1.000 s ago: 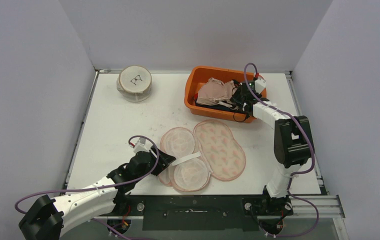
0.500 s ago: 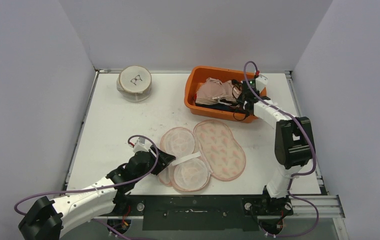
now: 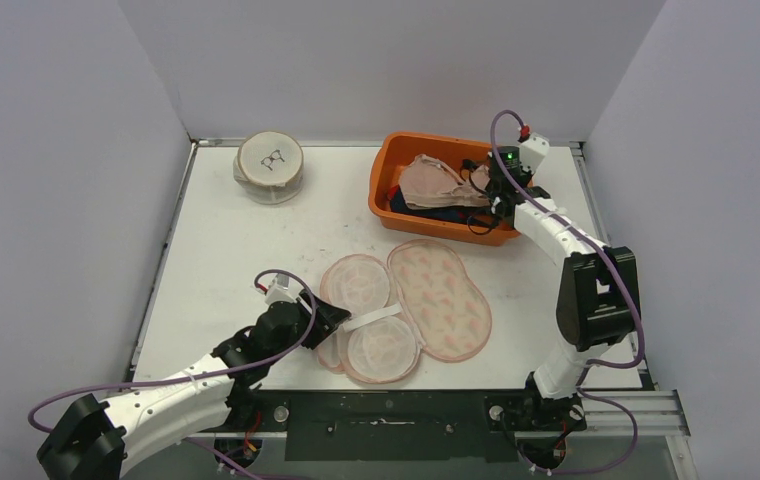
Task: Unzip the laundry bag and remove the bra
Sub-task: Close the laundry bag at the center of the board.
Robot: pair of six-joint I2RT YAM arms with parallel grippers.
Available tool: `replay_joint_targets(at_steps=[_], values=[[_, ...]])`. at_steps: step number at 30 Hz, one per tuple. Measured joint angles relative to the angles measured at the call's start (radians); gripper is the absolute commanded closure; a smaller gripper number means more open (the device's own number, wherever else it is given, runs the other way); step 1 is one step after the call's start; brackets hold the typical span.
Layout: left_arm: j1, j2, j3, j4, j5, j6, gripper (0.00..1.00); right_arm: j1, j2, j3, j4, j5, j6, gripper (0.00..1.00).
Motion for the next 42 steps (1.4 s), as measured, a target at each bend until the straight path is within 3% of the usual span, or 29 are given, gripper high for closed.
replay_joint_targets(at_steps=[2, 5, 7, 11, 14, 17, 22, 27, 32, 42], values=[[0.0, 0.0, 0.0, 0.0, 0.001, 0.0, 0.48, 0.0, 0.0, 0.0, 0.0, 0.013, -0.008, 0.88], [0.001, 0.0, 0.0, 0.0, 0.004, 0.0, 0.48, 0.0, 0.0, -0.004, 0.002, 0.018, -0.013, 0.57], [0.001, -0.002, 0.0, 0.0, 0.005, 0.0, 0.48, 0.002, 0.0, -0.011, 0.004, 0.018, -0.019, 0.42], [0.001, -0.008, 0.0, 0.0, 0.007, 0.0, 0.48, 0.026, -0.011, -0.013, -0.001, 0.032, -0.046, 0.31], [0.003, -0.009, 0.0, 0.0, 0.007, 0.0, 0.48, 0.074, -0.058, -0.009, -0.009, 0.042, -0.062, 0.31], [0.006, -0.009, 0.0, 0.001, 0.008, 0.0, 0.48, 0.117, -0.113, 0.016, -0.004, 0.015, -0.068, 0.38], [0.008, 0.003, 0.0, 0.007, 0.014, 0.003, 0.48, 0.112, -0.163, 0.024, 0.127, -0.253, -0.023, 0.52], [0.013, 0.014, 0.002, 0.005, 0.028, 0.011, 0.48, 0.084, -0.056, 0.024, 0.263, -0.496, 0.039, 0.55], [0.017, -0.013, 0.011, -0.002, 0.034, 0.023, 0.48, 0.072, 0.095, 0.023, 0.313, -0.636, 0.094, 0.55], [0.034, -0.024, 0.014, -0.024, 0.034, 0.036, 0.48, 0.043, 0.261, 0.03, 0.338, -0.717, 0.132, 0.54]])
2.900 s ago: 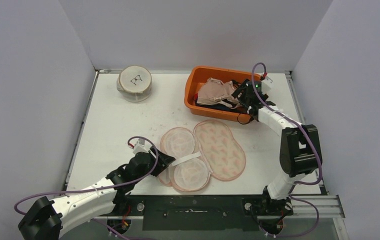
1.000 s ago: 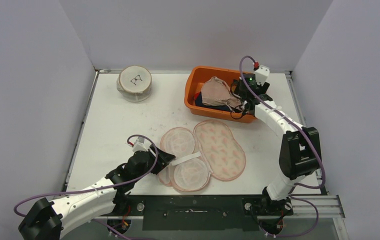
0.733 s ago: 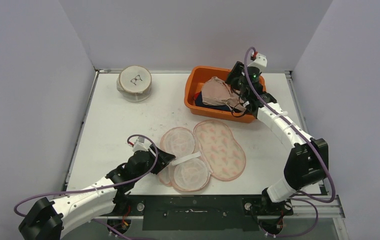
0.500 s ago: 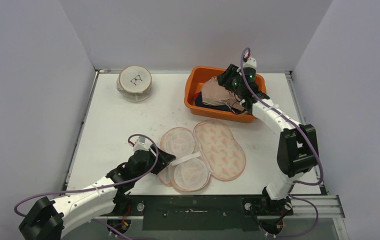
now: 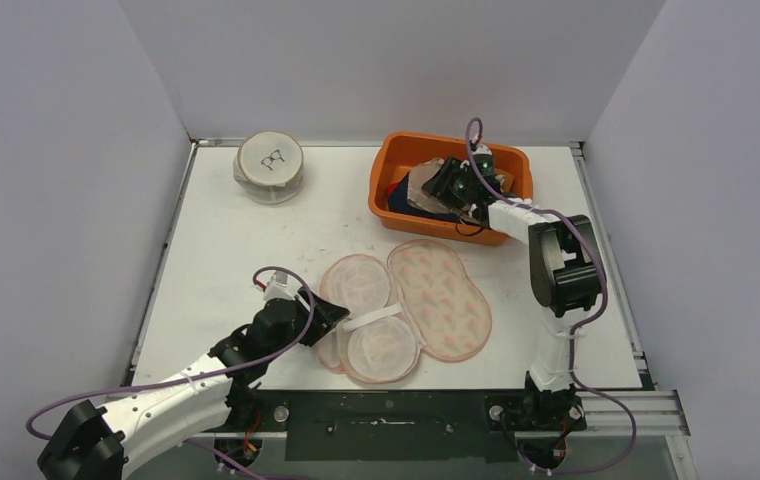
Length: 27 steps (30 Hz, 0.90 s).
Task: Unzip the laundry bag and remove the bra
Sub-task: Close the laundry bag at the center of the board.
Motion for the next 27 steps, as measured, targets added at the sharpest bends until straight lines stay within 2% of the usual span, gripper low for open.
replay_joint_targets(at_steps=[6, 17, 21, 27], values=[[0.011, 0.015, 0.0, -0.001, 0.005, 0.005, 0.48, 0.001, 0.05, 0.053, -0.033, 0.0, -0.01, 0.51], [0.023, 0.015, 0.0, -0.001, 0.012, 0.015, 0.48, 0.016, 0.002, 0.067, -0.076, 0.006, -0.016, 0.42], [0.026, 0.003, 0.0, -0.002, 0.013, 0.015, 0.48, 0.051, -0.027, 0.143, -0.096, 0.013, -0.031, 0.43], [0.027, -0.061, 0.0, -0.031, 0.013, 0.015, 0.48, 0.117, -0.026, 0.216, -0.109, 0.013, -0.047, 0.5]])
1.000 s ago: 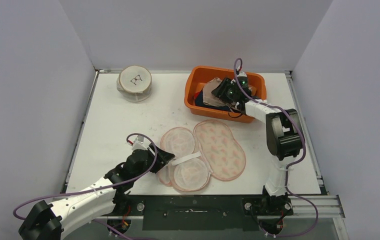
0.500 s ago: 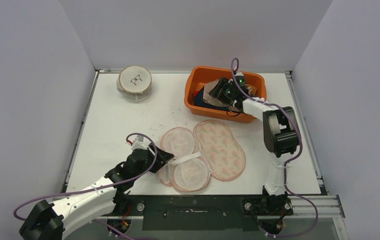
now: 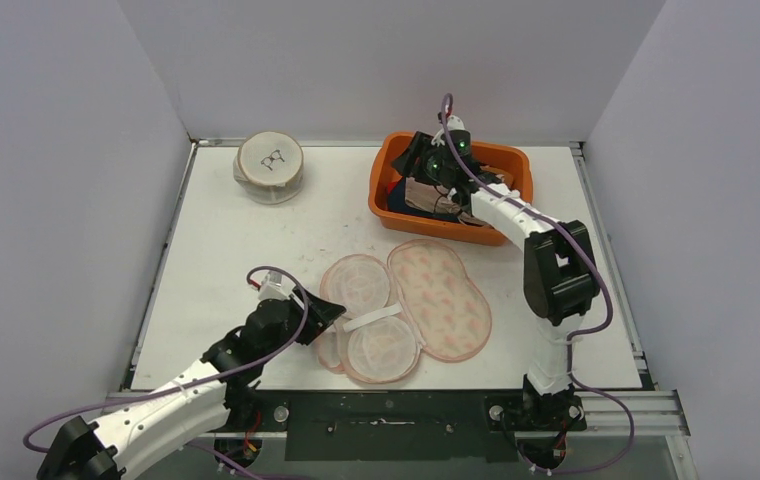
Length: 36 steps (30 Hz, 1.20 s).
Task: Unzip the laundry bag and remove the bra
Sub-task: Close the laundry bag at the center of the board.
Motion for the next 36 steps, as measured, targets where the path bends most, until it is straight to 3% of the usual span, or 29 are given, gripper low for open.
replay_joint_targets(at_steps=[6, 19, 29, 36], values=[[0.006, -0.092, 0.0, -0.073, -0.01, 0.0, 0.48, 0.016, 0.034, 0.003, -0.03, 0.01, -0.002, 0.58], [0.011, -0.119, 0.0, -0.122, -0.009, -0.004, 0.48, 0.03, 0.161, 0.01, -0.041, -0.012, 0.009, 0.57], [0.012, -0.179, 0.0, -0.175, -0.01, -0.004, 0.48, 0.036, 0.192, 0.029, -0.03, -0.05, 0.005, 0.36], [0.013, -0.217, 0.008, -0.242, -0.02, 0.003, 0.47, 0.034, 0.049, 0.021, -0.079, -0.04, -0.027, 0.28]])
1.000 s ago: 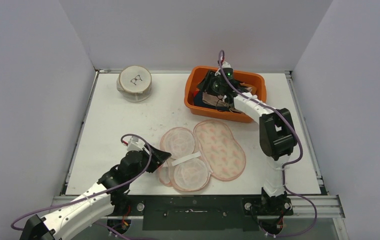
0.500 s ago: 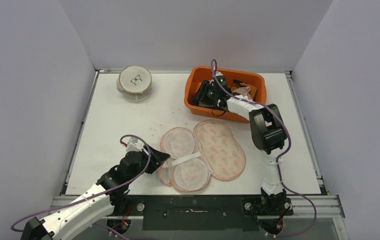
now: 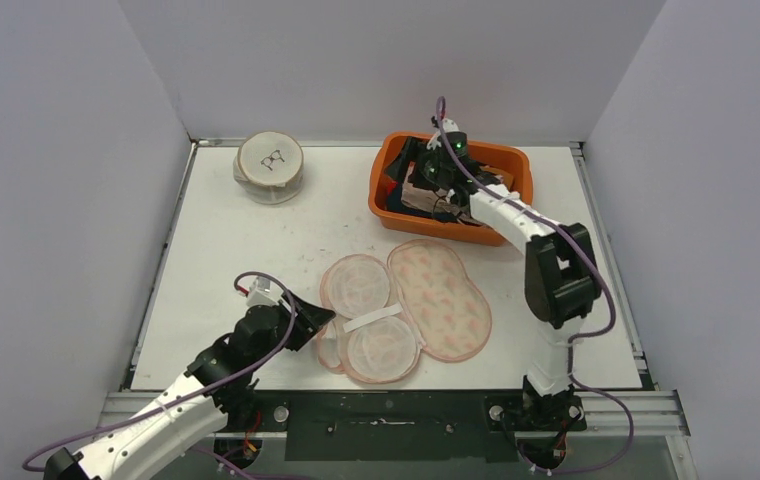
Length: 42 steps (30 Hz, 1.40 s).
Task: Unzip the laundry bag and remove the bra
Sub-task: Close the laundry bag at the center of the board.
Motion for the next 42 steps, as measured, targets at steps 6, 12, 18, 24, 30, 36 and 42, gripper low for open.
replay_joint_targets(at_steps=[6, 12, 18, 24, 30, 36, 42], values=[[0.006, -0.066, 0.028, -0.064, -0.027, 0.029, 0.36, 0.04, -0.397, -0.163, 0.003, 0.133, -0.071, 0.22], [0.011, -0.091, 0.079, -0.134, -0.054, 0.093, 0.04, 0.202, -0.81, -0.482, 0.054, 0.253, -0.119, 0.04], [0.014, -0.095, 0.164, -0.229, -0.103, 0.181, 0.04, 0.181, -1.107, -0.852, -0.049, 0.324, -0.096, 0.03], [0.017, -0.086, 0.169, -0.224, -0.128, 0.27, 0.03, 0.177, -1.317, -1.095, -0.183, 0.456, -0.003, 0.07], [0.01, 0.086, 0.167, -0.15, -0.087, 0.323, 0.06, 0.177, -1.373, -1.238, -0.254, 0.583, 0.133, 0.13], [-0.026, 0.132, 0.161, -0.098, -0.067, 0.335, 0.07, 0.177, -1.254, -1.252, -0.26, 0.675, 0.198, 0.2], [-0.037, 0.137, 0.156, -0.068, -0.067, 0.32, 0.09, 0.177, -1.106, -1.231, -0.257, 0.719, 0.201, 0.32]])
